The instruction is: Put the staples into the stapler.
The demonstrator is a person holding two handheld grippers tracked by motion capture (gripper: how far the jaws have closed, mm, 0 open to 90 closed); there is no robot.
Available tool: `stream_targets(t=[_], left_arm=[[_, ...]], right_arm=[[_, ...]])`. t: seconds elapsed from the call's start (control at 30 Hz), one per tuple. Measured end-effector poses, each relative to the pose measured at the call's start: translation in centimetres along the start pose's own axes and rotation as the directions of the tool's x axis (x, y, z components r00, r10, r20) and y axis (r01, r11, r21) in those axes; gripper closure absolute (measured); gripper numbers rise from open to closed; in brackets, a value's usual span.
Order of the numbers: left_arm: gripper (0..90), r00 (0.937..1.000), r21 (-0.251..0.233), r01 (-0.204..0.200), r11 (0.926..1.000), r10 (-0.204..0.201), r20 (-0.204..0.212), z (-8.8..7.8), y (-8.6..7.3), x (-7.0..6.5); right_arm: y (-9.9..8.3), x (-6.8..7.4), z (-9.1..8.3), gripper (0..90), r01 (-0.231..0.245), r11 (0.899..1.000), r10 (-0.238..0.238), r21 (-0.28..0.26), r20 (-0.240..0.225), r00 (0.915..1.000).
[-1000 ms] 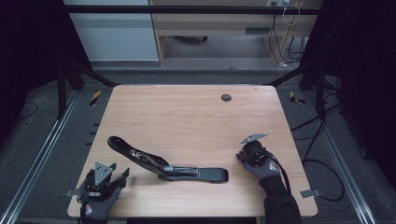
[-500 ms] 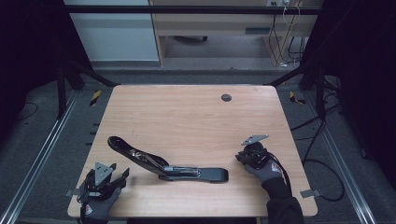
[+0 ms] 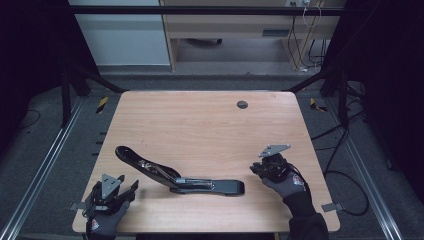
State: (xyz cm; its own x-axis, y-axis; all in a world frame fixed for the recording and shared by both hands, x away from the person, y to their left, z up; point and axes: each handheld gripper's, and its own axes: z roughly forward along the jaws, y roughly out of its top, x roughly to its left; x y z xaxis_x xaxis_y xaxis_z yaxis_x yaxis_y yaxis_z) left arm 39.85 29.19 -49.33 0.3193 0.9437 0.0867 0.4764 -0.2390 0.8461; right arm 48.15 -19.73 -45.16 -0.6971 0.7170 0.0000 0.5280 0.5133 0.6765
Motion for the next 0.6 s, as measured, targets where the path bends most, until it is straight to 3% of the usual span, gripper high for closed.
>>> stream_targets(t=[0.33, 0.6], left_arm=[[43.9, 1.0, 0.0, -0.004, 1.0, 0.004, 0.002, 0.0, 0.0, 0.0], [44.0, 1.0, 0.001, 0.001, 1.0, -0.001, 0.003, 0.0, 0.0, 0.0]], right_arm=[[2.3, 1.1, -1.4, 78.3, 0.042, 0.996, -0.047, -0.081, -0.059, 0.9972], [4.3, 1.7, -1.6, 78.3, 0.089, 0.991, -0.098, -0.099, -0.093, 0.9908]])
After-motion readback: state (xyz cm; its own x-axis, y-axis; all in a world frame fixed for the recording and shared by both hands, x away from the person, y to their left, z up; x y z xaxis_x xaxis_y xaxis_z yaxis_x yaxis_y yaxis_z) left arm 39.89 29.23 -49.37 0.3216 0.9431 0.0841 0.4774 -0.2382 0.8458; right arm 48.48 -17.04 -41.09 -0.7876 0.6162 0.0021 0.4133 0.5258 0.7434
